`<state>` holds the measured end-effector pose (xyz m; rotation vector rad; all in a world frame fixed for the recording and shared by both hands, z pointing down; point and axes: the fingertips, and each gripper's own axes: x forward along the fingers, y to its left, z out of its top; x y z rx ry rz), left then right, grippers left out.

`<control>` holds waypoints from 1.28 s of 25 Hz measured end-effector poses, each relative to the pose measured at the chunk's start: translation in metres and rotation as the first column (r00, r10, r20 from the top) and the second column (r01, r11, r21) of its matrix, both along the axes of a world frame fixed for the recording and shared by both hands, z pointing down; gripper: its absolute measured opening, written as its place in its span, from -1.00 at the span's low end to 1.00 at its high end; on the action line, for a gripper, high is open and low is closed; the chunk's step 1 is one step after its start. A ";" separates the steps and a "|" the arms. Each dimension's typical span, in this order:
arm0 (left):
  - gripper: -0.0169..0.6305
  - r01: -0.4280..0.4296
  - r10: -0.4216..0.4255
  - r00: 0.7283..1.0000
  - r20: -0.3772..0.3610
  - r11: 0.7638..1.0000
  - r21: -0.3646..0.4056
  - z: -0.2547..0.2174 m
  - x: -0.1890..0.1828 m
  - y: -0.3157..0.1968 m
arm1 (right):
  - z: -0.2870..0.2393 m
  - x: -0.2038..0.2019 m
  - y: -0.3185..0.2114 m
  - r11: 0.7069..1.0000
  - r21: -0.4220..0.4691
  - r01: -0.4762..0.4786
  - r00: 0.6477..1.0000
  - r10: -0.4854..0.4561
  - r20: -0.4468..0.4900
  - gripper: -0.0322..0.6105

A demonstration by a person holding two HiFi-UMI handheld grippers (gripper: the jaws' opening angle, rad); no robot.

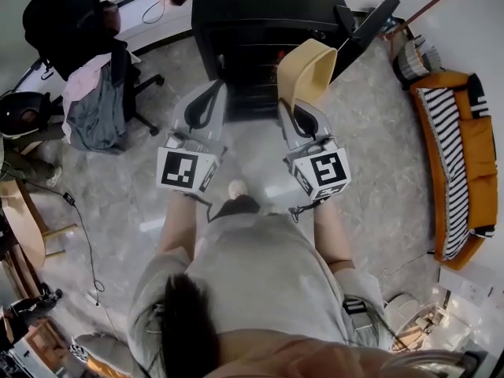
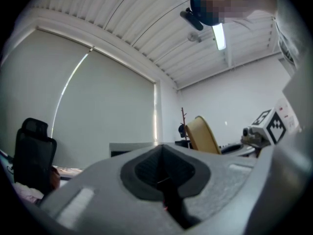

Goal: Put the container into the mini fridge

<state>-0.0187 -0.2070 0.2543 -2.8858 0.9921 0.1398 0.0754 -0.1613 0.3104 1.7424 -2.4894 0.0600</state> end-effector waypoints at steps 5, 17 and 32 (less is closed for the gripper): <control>-0.94 -0.034 0.034 0.999 0.010 0.999 -0.034 0.018 -0.002 -0.018 | 0.020 -0.007 -0.019 0.999 -0.047 0.013 0.999 -0.016 -0.052 -0.89; -0.94 -0.025 0.026 1.000 0.012 0.996 -0.083 0.048 0.009 -0.029 | 0.096 -0.001 -0.028 0.966 -0.248 0.069 0.967 -0.126 -0.223 -0.89; -0.94 0.045 -0.040 0.998 0.045 0.990 -0.131 0.098 0.015 -0.034 | 0.207 0.012 -0.065 0.877 -0.456 0.152 0.845 -0.355 -0.400 -0.89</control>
